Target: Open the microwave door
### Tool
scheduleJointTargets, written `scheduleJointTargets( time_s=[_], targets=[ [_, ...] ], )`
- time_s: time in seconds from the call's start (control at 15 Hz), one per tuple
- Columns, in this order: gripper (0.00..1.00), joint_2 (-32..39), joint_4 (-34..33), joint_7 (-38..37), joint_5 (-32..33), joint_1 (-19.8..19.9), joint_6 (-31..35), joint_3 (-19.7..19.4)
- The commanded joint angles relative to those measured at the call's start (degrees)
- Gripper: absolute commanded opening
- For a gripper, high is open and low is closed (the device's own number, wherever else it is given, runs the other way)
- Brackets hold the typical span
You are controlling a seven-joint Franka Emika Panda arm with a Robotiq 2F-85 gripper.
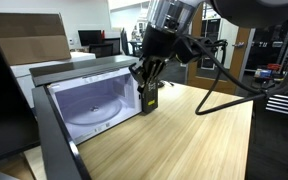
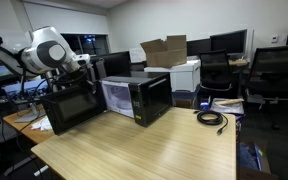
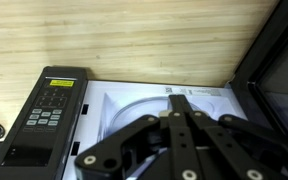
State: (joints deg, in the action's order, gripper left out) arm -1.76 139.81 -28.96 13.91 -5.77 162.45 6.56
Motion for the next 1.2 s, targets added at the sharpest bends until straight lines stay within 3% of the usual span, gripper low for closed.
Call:
scheduleJointTargets(
  time_s=[0.0,0.13,0.4,0.67,1.13],
  targets=[
    [0.26,-1.60,-0.05,-0.85,1.21,-1.17,-5.66,1.28],
    [0.26,-1.02,-0.92,1.74,-1.46,-1.89,-9.94,2.28],
    [0.26,-1.13,-1.96,1.32,-0.61,-2.41,-15.43,3.13],
    [0.26,-1.32,-3.27,7.11,-6.61,-3.00,-20.60,3.08],
    [0.26,-1.97,-9.25,8.25,-6.88,-2.87,-30.00,3.00]
  ],
)
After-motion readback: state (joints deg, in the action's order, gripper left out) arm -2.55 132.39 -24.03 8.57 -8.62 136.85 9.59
